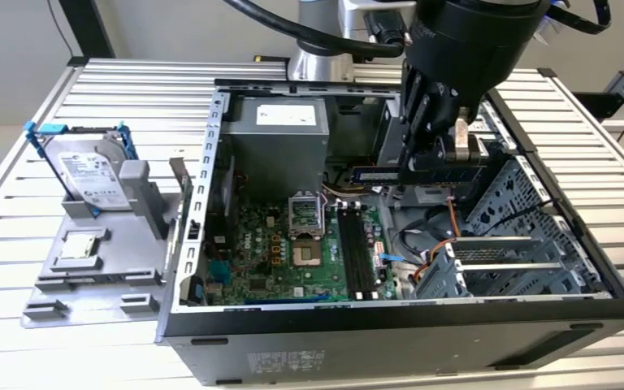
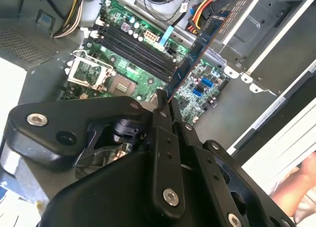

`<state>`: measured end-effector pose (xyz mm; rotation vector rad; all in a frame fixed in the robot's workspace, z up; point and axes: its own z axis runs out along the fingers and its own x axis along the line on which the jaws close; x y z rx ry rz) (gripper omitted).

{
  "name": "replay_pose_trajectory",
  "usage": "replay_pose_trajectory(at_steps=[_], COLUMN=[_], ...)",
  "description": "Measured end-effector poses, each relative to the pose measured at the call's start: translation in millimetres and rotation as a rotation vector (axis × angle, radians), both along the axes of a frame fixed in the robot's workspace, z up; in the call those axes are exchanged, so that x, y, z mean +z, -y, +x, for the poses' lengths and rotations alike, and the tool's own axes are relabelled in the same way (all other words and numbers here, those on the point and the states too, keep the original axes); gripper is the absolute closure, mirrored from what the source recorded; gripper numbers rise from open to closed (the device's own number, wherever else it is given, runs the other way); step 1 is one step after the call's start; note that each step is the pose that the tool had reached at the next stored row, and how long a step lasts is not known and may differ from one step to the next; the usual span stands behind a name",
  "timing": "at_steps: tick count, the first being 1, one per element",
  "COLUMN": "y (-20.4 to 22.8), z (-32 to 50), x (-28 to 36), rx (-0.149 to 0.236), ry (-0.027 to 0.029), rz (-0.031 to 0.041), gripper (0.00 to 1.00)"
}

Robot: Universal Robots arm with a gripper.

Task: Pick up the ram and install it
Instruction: 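Insert the ram into the slot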

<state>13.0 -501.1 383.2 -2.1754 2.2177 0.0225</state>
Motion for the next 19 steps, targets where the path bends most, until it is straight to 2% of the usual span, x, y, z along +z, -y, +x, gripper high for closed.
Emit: replay_pose_trajectory(at_steps=[6,19], y=[-2.9,-3.4], z=[1.5,1.8], x=[0.0,0.0], rx=[0.000,0.000], ry=[-0.0001,0.0000], rz=[0.0000,0.0000], gripper=[1.00,1.00])
